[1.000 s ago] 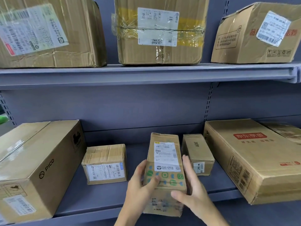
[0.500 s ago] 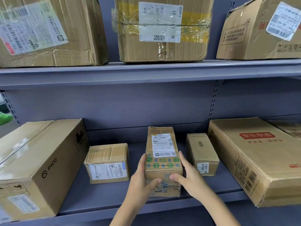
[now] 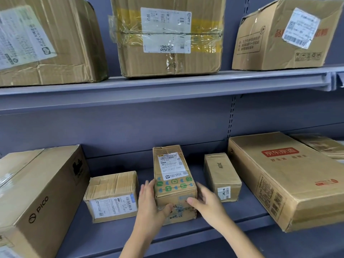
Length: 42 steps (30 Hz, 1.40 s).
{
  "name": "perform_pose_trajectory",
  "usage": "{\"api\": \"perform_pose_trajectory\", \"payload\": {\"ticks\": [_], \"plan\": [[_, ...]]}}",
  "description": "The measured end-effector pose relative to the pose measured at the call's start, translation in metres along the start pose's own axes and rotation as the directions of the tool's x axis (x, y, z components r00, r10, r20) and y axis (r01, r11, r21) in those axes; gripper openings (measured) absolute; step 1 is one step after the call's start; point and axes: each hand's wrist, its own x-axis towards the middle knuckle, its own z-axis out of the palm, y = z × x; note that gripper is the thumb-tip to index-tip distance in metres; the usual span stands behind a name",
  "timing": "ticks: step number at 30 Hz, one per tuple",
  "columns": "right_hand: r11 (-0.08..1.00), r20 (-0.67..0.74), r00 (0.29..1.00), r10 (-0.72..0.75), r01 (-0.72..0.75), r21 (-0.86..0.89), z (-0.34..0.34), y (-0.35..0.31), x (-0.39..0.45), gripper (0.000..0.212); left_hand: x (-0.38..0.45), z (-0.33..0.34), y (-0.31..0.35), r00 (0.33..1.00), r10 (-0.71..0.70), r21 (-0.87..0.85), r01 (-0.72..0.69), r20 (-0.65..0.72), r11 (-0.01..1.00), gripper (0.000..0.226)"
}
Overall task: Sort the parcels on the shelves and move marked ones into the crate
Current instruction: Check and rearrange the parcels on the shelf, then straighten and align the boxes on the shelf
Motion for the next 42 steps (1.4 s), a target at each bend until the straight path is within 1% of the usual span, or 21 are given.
{"api": "perform_pose_trajectory", "payload": {"ticks": [2, 3, 5, 6, 7, 9, 12, 15, 17, 19, 21, 23, 24, 25, 27, 28, 31, 33, 36, 39, 42], "plan": [[0.994, -0.034, 0.999, 0.037, -0.034, 0.106, -0.010, 0.009, -0.007, 0.066, -0.003, -0.001, 0.011, 0.989, 0.122, 0.081, -0.115, -0.081, 0.990, 0.080], [0.990, -0.086, 0.996, 0.040, -0.028, 0.139, -0.016, 0.014, -0.011, 0.060, -0.004, -0.002, 0.020, 0.968, 0.220, 0.111, -0.207, -0.119, 0.972, 0.076], [0.987, -0.271, 0.962, 0.043, 0.001, 0.160, -0.033, 0.023, -0.021, 0.038, -0.006, 0.003, 0.040, 0.883, 0.443, 0.193, -0.413, -0.154, 0.890, 0.064], [0.990, -0.375, 0.926, 0.039, 0.015, 0.141, -0.042, 0.026, -0.027, 0.031, -0.007, 0.008, 0.050, 0.836, 0.525, 0.218, -0.488, -0.160, 0.845, 0.056], [0.992, -0.460, 0.887, 0.039, 0.020, 0.121, -0.051, 0.028, -0.031, 0.029, -0.006, 0.015, 0.060, 0.812, 0.562, 0.208, -0.530, -0.155, 0.822, 0.050], [0.992, -0.538, 0.841, 0.065, 0.004, 0.127, -0.067, 0.032, -0.036, 0.026, -0.004, 0.031, 0.080, 0.838, 0.535, 0.104, -0.526, -0.107, 0.844, 0.046], [0.986, -0.523, 0.844, 0.119, -0.037, 0.164, -0.083, 0.036, -0.036, 0.025, 0.004, 0.063, 0.099, 0.880, 0.476, -0.017, -0.476, -0.010, 0.879, 0.046], [0.987, -0.498, 0.860, 0.114, -0.042, 0.154, -0.093, 0.038, -0.031, 0.029, 0.014, 0.097, 0.105, 0.917, 0.390, -0.036, -0.389, 0.077, 0.921, 0.049], [0.987, -0.459, 0.881, 0.114, -0.050, 0.150, -0.099, 0.039, -0.025, 0.033, 0.019, 0.117, 0.103, 0.946, 0.310, -0.002, -0.312, 0.098, 0.950, 0.057], [0.986, -0.422, 0.898, 0.127, -0.068, 0.153, -0.103, 0.042, -0.020, 0.039, 0.023, 0.134, 0.100, 0.978, 0.189, 0.060, -0.195, 0.092, 0.979, 0.068], [0.977, -0.362, 0.917, 0.168, -0.105, 0.188, -0.107, 0.047, -0.015, 0.047, 0.026, 0.149, 0.096, 0.996, -0.002, 0.054, -0.003, 0.084, 0.999, 0.075], [0.967, -0.254, 0.944, 0.213, -0.166, 0.192, -0.108, 0.052, -0.010, 0.063, 0.026, 0.158, 0.094, 0.972, -0.202, -0.067, 0.211, 0.118, 0.975, 0.075], [0.967, -0.194, 0.955, 0.225, -0.195, 0.166, -0.107, 0.055, -0.008, 0.067, 0.025, 0.163, 0.092, 0.954, -0.269, -0.125, 0.286, 0.136, 0.950, 0.071], [0.969, -0.142, 0.964, 0.225, -0.206, 0.137, -0.105, 0.057, -0.007, 0.068, 0.023, 0.167, 0.088, 0.943, -0.299, -0.154, 0.320, 0.144, 0.935, 0.063], [0.979, -0.085, 0.978, 0.188, -0.180, 0.098, -0.102, 0.061, -0.007, 0.066, 0.015, 0.170, 0.082, 0.951, -0.286, -0.166, 0.303, 0.118, 0.938, 0.049], [0.984, -0.081, 0.984, 0.158, -0.150, 0.097, -0.101, 0.062, -0.009, 0.065, 0.011, 0.170, 0.079, 0.961, -0.262, -0.192, 0.274, 0.085, 0.942, 0.048], [0.991, -0.124, 0.992, 0.031, -0.015, 0.130, -0.104, 0.056, -0.023, 0.064, -0.003, 0.160, 0.079, 0.983, -0.183, -0.317, 0.175, 0.005, 0.932, 0.045], [0.981, -0.167, 0.984, -0.062, 0.091, 0.169, -0.108, 0.046, -0.034, 0.062, -0.013, 0.149, 0.087, 0.993, -0.119, -0.411, 0.098, -0.025, 0.906, 0.047], [0.970, -0.184, 0.970, -0.160, 0.189, 0.155, -0.118, 0.029, -0.047, 0.072, -0.024, 0.134, 0.100, 1.000, -0.020, -0.450, 0.016, -0.003, 0.893, 0.062], [0.980, -0.144, 0.971, -0.192, 0.196, 0.016, -0.127, 0.014, -0.057, 0.086, -0.034, 0.119, 0.105, 0.995, 0.068, -0.418, -0.032, 0.070, 0.908, 0.076], [0.979, -0.185, 0.963, -0.194, 0.178, -0.096, -0.127, 0.001, -0.066, 0.088, -0.044, 0.100, 0.107, 0.976, 0.185, -0.344, -0.136, 0.113, 0.929, 0.089]]}}
